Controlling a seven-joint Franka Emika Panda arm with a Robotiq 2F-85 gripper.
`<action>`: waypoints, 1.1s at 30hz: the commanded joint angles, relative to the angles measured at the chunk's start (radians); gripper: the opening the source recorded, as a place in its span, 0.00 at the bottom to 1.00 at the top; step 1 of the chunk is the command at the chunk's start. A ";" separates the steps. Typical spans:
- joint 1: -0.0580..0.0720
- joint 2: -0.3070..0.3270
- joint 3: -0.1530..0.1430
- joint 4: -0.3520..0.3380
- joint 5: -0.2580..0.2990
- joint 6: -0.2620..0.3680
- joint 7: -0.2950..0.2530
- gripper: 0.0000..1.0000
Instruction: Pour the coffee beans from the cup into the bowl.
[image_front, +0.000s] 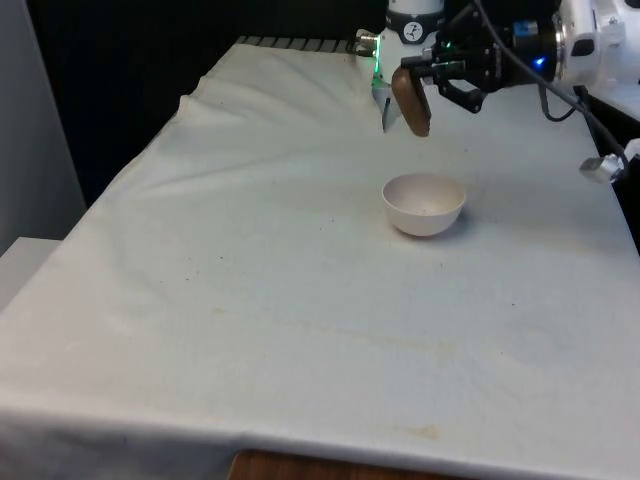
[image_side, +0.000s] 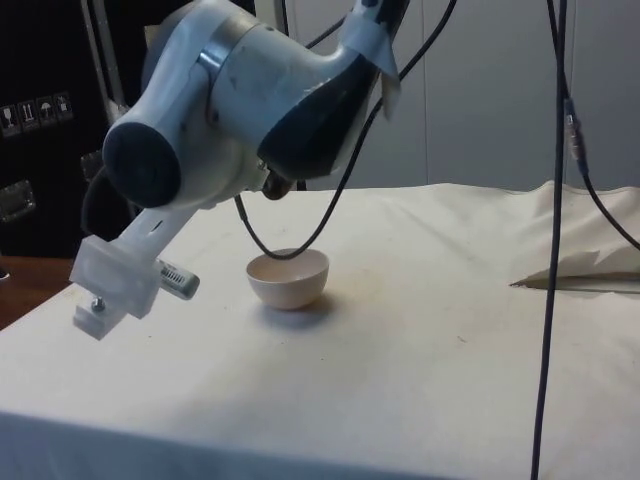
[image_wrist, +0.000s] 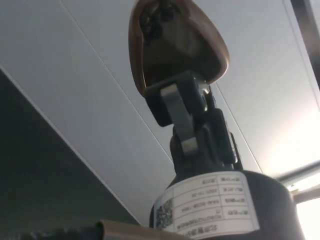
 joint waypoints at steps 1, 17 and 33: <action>0.003 -0.004 0.002 -0.008 -0.007 -0.002 -0.012 0.00; 0.010 0.016 0.034 -0.006 -0.055 -0.055 -0.037 0.00; 0.006 0.028 0.043 -0.003 -0.067 -0.066 -0.029 0.00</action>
